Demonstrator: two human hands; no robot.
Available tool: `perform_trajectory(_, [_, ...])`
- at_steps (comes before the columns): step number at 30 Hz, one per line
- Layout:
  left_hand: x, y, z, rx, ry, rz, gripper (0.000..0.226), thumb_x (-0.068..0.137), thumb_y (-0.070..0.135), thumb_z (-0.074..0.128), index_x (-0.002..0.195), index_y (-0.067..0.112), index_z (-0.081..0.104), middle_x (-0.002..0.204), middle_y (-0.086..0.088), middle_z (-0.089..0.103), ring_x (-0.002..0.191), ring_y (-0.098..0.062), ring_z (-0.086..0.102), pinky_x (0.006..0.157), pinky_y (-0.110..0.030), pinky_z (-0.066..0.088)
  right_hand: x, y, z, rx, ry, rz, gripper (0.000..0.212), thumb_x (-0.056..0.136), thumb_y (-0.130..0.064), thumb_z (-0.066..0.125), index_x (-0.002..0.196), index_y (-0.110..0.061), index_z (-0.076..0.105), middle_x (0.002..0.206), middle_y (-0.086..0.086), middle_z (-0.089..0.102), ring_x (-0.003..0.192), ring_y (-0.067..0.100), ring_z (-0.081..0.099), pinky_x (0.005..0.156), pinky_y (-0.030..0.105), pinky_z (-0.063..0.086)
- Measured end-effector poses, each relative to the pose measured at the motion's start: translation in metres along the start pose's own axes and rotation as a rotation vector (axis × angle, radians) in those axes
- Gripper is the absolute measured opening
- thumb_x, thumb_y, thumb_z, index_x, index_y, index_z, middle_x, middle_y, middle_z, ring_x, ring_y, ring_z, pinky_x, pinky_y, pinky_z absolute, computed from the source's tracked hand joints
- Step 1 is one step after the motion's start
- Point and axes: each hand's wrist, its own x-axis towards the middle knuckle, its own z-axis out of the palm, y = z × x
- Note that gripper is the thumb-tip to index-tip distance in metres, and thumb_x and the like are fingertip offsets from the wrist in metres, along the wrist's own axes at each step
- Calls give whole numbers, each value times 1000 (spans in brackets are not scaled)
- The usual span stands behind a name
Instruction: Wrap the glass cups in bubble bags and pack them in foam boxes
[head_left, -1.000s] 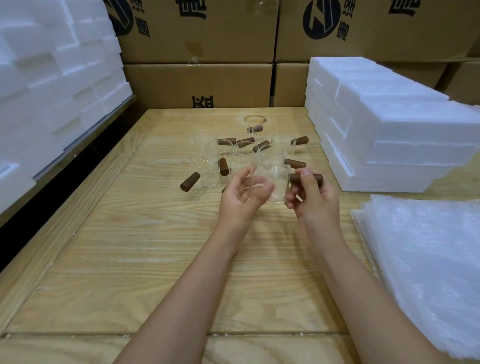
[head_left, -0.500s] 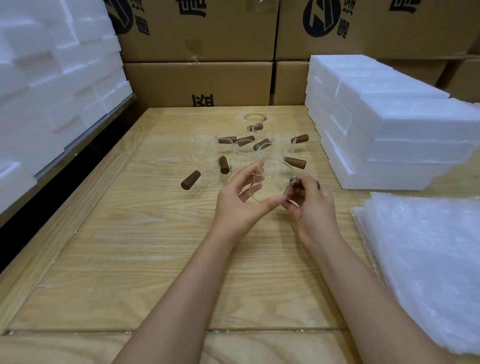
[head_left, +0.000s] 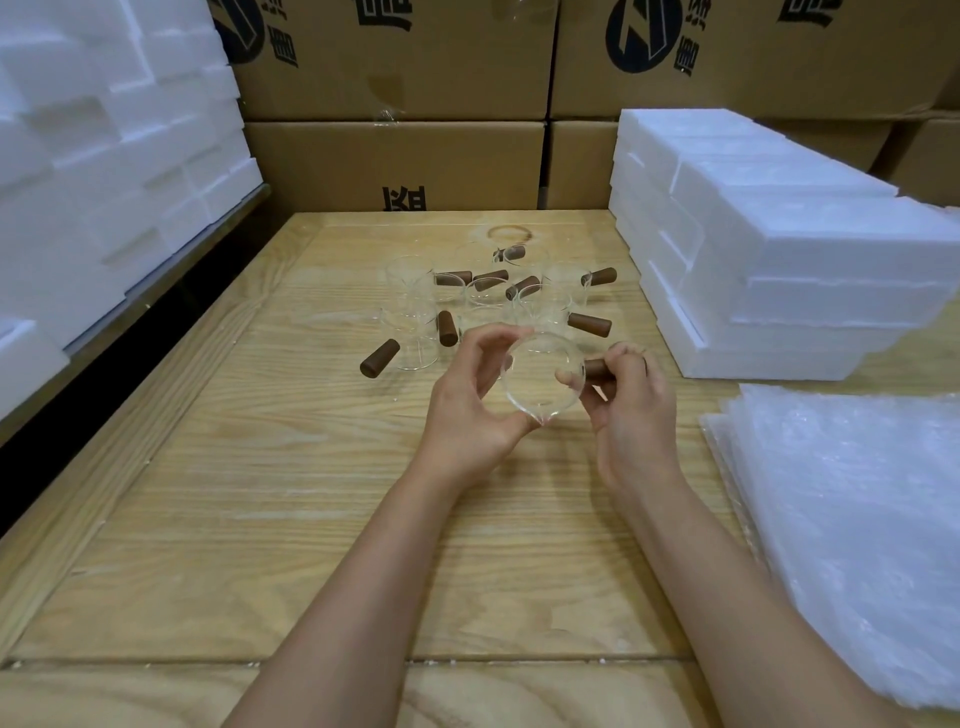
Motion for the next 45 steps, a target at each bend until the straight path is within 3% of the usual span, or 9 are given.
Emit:
perform_trajectory(3, [-1,-1,0,11,14,32,75,59,-11,85,109,30,46,120,16,59,120,-11,57,104,-33,44,-2,-1,1,0,-25,-35,21,88,1,43,71,-11,49,59,-10,60,70,19,58,75,30,55])
perform_trajectory(8, [0,-2,0,90,38,92,72,59,2,86,111,36,49,119,8,62,117,-12,59,103,-29,44,-1,-2,1,19,16,45,17,91,-1,40,77,-8,48,60,-1,58,60,16,64,84,41,50])
perform_trajectory(14, [-1,0,-2,223,33,129,73,55,20,87,115,41,50,112,16,61,109,-2,58,97,-18,42,0,-2,0,14,37,114,11,92,-5,37,85,-7,46,53,1,53,47,14,55,80,44,48])
perform_trajectory(18, [-3,2,-1,237,24,109,74,53,27,88,117,35,52,109,18,61,103,5,57,94,-15,42,0,-3,-2,-38,33,80,9,90,-5,38,84,-8,44,51,0,53,43,10,37,53,27,39])
perform_trajectory(23, [-3,-2,-2,208,8,43,76,53,14,94,116,24,54,107,16,63,102,9,59,90,-9,41,1,-2,-4,-96,81,36,16,91,-6,45,76,-10,43,56,-5,53,44,6,43,44,18,38])
perform_trajectory(33, [-6,-6,-2,232,-8,-22,76,57,15,92,106,39,39,115,20,55,113,3,56,94,-11,39,-7,-2,-3,-260,-54,-162,9,87,-15,50,80,-21,47,61,-11,58,69,21,60,55,13,42])
perform_trajectory(37, [-8,-4,0,314,2,55,75,59,18,91,109,39,38,115,15,53,114,-10,55,98,-19,40,-5,-1,-5,-241,-14,-111,15,93,-8,48,83,-19,47,60,-12,57,62,18,63,55,17,45])
perform_trajectory(41, [-12,-3,4,406,2,108,74,61,29,89,122,14,49,112,10,54,103,-2,52,84,-21,47,-4,3,-6,-308,51,-105,14,95,-10,48,88,-22,45,75,-4,53,53,6,59,68,35,54])
perform_trajectory(45, [-13,-4,4,431,-29,37,81,62,36,88,129,15,48,113,19,54,105,1,55,72,-29,55,2,8,-14,-499,93,-148,9,91,-17,53,85,-23,49,76,-9,59,66,-1,57,68,16,45])
